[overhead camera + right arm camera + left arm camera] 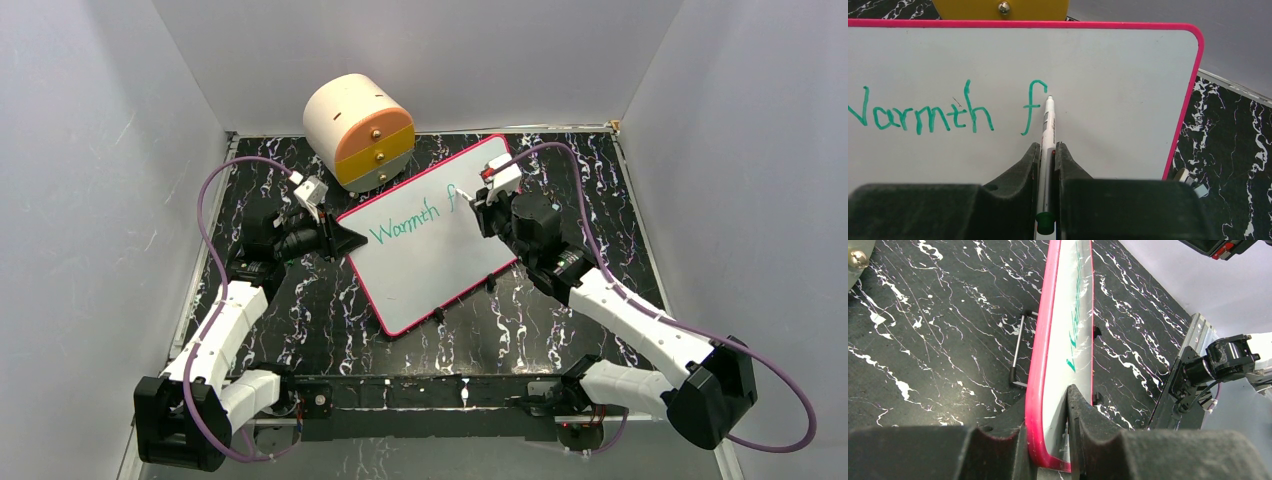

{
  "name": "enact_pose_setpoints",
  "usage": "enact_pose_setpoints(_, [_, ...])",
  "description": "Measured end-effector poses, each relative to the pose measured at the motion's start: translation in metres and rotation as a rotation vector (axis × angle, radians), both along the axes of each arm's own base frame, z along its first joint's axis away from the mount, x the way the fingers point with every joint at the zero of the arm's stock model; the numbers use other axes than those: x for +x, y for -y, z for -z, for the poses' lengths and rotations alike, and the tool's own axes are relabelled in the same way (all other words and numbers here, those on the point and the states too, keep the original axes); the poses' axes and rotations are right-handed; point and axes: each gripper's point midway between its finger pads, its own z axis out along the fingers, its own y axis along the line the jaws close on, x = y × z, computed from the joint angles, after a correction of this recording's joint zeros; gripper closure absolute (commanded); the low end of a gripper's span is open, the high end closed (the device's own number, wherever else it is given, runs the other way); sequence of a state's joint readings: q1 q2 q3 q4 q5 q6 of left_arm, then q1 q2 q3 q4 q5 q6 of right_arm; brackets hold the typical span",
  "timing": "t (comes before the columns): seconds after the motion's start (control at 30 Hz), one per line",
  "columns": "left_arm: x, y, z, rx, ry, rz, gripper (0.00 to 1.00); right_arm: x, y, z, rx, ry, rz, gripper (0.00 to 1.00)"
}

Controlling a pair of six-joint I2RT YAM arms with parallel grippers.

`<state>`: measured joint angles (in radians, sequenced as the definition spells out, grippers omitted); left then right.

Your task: Write a sentence on the whiteboard

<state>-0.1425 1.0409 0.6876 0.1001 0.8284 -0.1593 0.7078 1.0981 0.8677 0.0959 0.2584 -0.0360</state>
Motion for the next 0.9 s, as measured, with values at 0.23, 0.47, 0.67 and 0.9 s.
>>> enact_pose_setpoints(0.23, [0.0000, 0.0000, 0.0000, 0.000, 0.000, 0.000, 1.00, 0.0000, -0.0017, -0.0002, 0.007, -0.002, -0.006, 1.00])
enact_pose_setpoints(0.47, [0.0001, -0.0001, 0.0000, 0.000, 0.000, -0.001, 1.00, 0.0000, -0.0019, 0.0000, 0.010, -0.005, -0.013, 1.00])
enact_pose_setpoints(0.67, [-0.0001, 0.0003, 0.0000, 0.000, 0.000, 0.000, 1.00, -0.0008, 0.0005, -0.0013, 0.011, -0.003, -0.005, 1.00])
enact_pose_setpoints(0.9, [-0.0002, 0.0005, 0.0000, 0.000, 0.000, 0.001, 1.00, -0.0059, 0.0072, -0.0026, 0.011, 0.000, 0.005, 1.00])
